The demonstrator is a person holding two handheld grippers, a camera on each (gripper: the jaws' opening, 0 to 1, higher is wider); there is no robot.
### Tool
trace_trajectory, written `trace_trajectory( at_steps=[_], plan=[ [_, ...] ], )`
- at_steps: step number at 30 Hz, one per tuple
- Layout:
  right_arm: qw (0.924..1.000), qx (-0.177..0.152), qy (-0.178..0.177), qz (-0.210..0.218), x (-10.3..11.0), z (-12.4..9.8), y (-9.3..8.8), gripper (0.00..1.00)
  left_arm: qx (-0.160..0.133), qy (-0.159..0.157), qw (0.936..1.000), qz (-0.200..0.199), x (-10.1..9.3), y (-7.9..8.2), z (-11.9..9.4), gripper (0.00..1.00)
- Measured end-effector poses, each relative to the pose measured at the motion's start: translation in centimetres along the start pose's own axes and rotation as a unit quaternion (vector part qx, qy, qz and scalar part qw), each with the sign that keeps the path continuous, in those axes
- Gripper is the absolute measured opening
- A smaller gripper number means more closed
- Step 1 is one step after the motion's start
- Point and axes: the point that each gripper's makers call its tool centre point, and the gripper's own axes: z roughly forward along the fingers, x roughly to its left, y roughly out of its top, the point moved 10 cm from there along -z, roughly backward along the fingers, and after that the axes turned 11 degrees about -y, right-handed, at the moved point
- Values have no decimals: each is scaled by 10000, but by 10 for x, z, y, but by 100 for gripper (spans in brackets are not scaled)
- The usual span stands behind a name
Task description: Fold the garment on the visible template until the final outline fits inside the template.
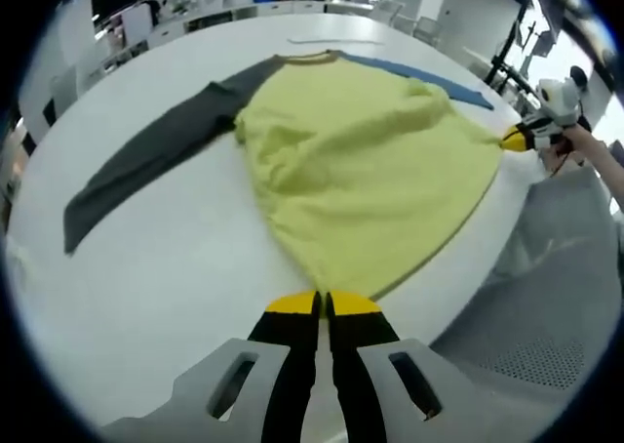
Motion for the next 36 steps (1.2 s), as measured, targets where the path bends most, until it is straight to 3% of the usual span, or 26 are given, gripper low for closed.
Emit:
trace_trajectory(
  at_steps=[19, 36],
  plan=[
    [9997, 227, 117, 58, 7, -13, -17, 3, 173, -248, 9994, -184, -10, -15, -5, 0],
    [9986, 472, 233, -37, 13, -17, -27, 3, 374, -318, 9987, -139, -19, -18, -8, 0]
  ],
)
